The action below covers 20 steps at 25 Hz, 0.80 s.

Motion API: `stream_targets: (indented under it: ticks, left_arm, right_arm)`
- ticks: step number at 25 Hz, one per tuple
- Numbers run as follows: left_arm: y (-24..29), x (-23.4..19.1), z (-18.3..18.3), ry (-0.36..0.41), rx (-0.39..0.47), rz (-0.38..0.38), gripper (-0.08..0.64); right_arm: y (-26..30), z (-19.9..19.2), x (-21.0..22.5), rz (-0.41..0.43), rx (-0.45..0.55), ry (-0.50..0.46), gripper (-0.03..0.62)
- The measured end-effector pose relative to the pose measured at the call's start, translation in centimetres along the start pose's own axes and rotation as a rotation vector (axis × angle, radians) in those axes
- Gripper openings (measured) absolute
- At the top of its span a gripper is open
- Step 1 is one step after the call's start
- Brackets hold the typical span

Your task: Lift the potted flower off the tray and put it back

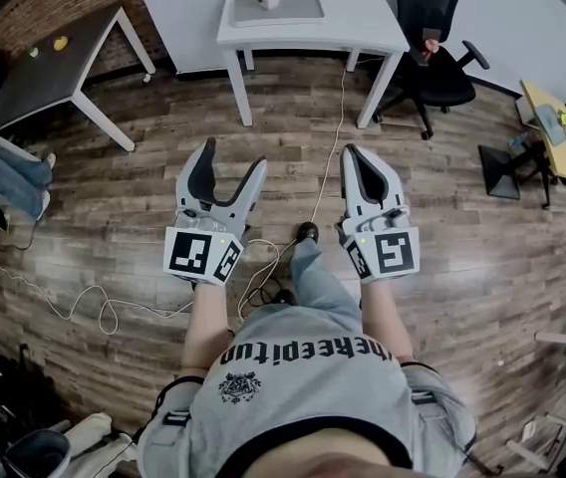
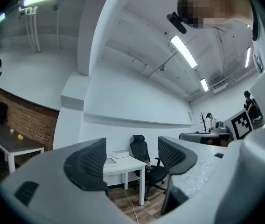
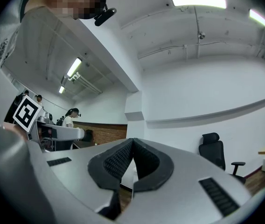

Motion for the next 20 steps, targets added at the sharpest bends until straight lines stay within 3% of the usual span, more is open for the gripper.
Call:
stream_targets:
  ticks: [20]
  left_arm:
    - [18.7, -10.1, -0.1, 0.009, 0.010, 0.050, 0.327]
  right_arm:
    - [19.9, -5.5, 10.1, 0.061, 0.061, 0.028, 0.003]
Point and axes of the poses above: the fingertips, and each gripper's own axes: y forward along the fingers, x to its right, z out of its top, the point moved 6 cm from there along -y, backward along the fingers, and after that the axes turned 11 degrees about -y, right-handed, at the moved point
